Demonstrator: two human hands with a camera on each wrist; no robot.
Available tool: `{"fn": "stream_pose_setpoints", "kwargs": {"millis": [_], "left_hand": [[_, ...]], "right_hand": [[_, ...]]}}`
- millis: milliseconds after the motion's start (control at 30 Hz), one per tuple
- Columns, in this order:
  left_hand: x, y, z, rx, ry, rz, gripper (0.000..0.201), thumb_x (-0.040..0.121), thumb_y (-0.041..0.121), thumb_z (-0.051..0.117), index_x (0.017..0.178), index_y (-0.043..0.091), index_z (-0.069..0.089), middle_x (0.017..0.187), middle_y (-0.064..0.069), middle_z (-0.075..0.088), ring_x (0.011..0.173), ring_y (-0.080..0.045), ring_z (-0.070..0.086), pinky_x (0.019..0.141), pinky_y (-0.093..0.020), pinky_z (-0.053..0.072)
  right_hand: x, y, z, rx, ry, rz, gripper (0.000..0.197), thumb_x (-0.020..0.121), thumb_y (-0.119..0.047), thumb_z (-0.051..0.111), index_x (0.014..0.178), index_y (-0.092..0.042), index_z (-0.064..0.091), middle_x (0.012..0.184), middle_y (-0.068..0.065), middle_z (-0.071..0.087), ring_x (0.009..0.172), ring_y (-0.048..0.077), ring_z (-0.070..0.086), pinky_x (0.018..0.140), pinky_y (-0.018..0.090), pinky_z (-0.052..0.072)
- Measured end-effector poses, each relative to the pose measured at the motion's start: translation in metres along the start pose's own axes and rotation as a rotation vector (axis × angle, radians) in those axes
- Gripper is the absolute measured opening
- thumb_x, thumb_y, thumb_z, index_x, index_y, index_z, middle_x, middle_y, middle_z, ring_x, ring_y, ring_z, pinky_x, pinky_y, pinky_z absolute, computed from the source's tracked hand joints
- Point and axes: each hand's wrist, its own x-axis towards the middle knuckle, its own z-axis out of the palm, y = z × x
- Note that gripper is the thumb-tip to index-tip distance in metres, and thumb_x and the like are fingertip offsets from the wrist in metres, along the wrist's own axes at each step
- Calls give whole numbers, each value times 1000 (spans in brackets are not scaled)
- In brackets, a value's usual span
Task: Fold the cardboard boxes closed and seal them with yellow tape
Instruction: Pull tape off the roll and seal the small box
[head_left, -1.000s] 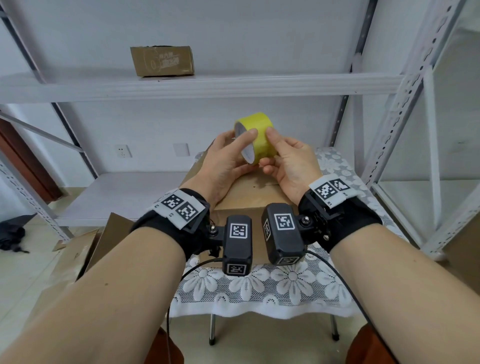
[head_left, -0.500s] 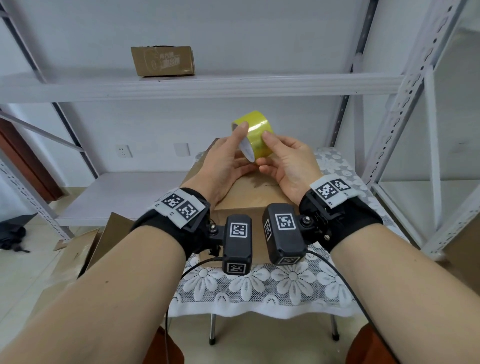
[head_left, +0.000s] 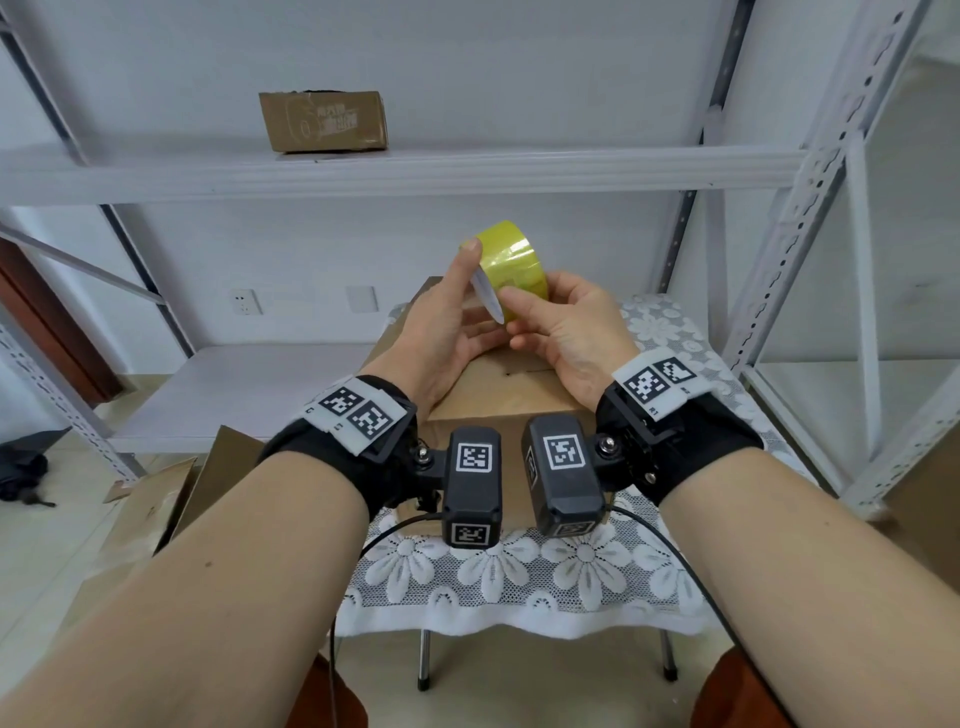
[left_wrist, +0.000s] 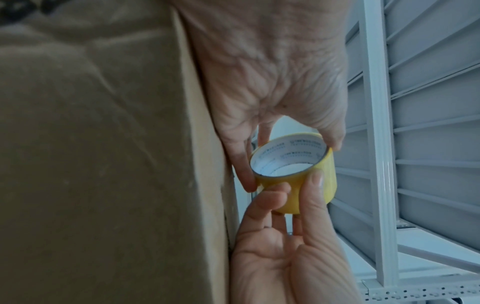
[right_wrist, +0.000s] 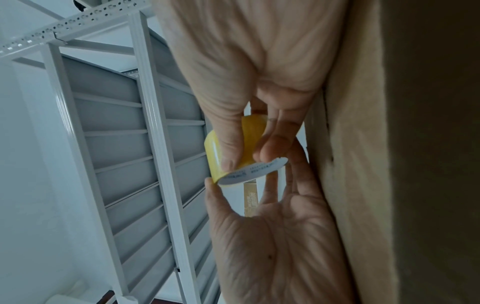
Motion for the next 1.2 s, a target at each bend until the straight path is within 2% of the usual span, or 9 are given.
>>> {"fn": "stream_pose_setpoints", "kwargs": {"millis": [167, 267, 367, 467, 567, 800, 900, 1000, 1200], "left_hand": [[3, -1, -1, -47, 19, -18, 60, 94, 51, 54, 135, 8, 49, 120, -25, 64, 104, -35, 68, 77, -37, 60], [3, 0, -2, -84, -19, -34, 49, 96, 50, 50, 129, 14, 52, 119, -29, 64, 102, -35, 67, 89, -42, 55], [3, 0, -3, -109, -24, -37, 51, 96, 48, 51, 132, 13, 50, 121, -30, 62, 96, -33, 66, 85, -40, 56], [3, -2, -2, -67, -39, -12, 61, 90, 42, 63, 136, 5, 47, 126, -25, 61, 99, -31, 68, 75, -35, 58], [0, -2, -1, -31, -68, 17, 63, 82, 31, 74, 133, 2, 50, 124, -21, 64, 107, -31, 67, 79, -34, 56], [-5, 0, 0, -16, -57, 15, 43, 90, 26, 66, 123, -1, 60, 119, -21, 67, 101, -29, 68, 81, -35, 57], [-7, 2, 1, -26, -23, -2, 40, 92, 29, 63, 125, 6, 56, 120, -19, 66, 103, -29, 68, 81, -38, 59], [-5, 1, 1, -44, 22, 19, 55, 91, 29, 66, 139, 20, 41, 129, -17, 58, 106, -32, 67, 77, -39, 59], [-6, 1, 2, -34, -12, 38, 56, 89, 26, 68, 138, 21, 42, 128, -16, 60, 104, -32, 68, 77, -38, 59]], "right_hand": [[0, 0, 1, 39, -27, 3, 12, 82, 4, 67, 89, -4, 63, 77, 7, 62, 54, 13, 60, 54, 21, 55], [0, 0, 0, 63, -27, -1, 14, 82, 7, 65, 92, -3, 62, 78, 9, 62, 54, 14, 61, 55, 22, 56], [1, 0, 0, 71, -14, -4, 15, 83, 9, 63, 94, -2, 61, 77, 9, 63, 54, 14, 62, 55, 22, 57], [0, 0, 0, 71, 10, -2, 9, 84, 2, 66, 90, -3, 62, 77, 10, 65, 53, 13, 61, 52, 21, 55], [-1, -2, 0, 96, 47, 12, 5, 85, -6, 68, 87, -5, 63, 76, 10, 67, 49, 13, 59, 47, 19, 52], [-2, -5, 1, 147, 88, 39, 13, 90, -18, 63, 85, -6, 62, 65, 9, 66, 43, 13, 58, 41, 20, 49], [-3, -6, 1, 174, 66, 43, 13, 93, -17, 60, 87, -5, 62, 70, 12, 67, 46, 15, 61, 43, 21, 52], [-4, -6, 0, 198, 42, 42, 11, 94, -14, 58, 90, -4, 61, 77, 15, 67, 49, 16, 64, 46, 21, 54], [-4, -7, 0, 177, 85, 43, 11, 89, -16, 64, 86, -6, 63, 70, 11, 69, 47, 15, 63, 44, 21, 53]]}}
